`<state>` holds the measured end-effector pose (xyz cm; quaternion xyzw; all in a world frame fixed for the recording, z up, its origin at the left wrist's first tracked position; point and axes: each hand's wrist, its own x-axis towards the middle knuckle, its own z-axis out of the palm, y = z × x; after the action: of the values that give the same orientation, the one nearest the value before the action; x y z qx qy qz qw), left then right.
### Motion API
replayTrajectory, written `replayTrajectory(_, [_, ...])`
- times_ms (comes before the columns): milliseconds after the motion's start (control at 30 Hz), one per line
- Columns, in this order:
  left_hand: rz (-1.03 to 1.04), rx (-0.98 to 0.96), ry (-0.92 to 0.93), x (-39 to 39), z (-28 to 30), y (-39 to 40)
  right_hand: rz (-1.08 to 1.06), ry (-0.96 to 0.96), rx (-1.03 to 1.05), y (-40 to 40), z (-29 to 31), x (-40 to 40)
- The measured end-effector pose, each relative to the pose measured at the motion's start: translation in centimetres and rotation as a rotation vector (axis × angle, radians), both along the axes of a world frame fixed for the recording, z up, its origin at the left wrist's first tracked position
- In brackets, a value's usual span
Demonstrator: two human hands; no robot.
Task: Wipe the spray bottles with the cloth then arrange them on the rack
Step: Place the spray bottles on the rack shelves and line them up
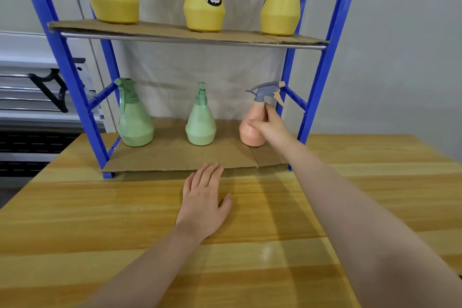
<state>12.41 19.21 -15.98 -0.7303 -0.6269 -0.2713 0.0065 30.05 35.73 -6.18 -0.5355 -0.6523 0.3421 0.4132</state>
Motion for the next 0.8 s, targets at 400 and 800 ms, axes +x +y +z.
replayTrajectory(400, [-0.004,-0.005,0.000,0.1,0.0,0.0,-0.195,-0.086,0.071,1.0,-0.4,0.2])
replayTrajectory(800, [0.001,-0.014,0.012,0.0,-0.3,0.1,-0.366,-0.083,0.251,0.9,-1.5,-2.1])
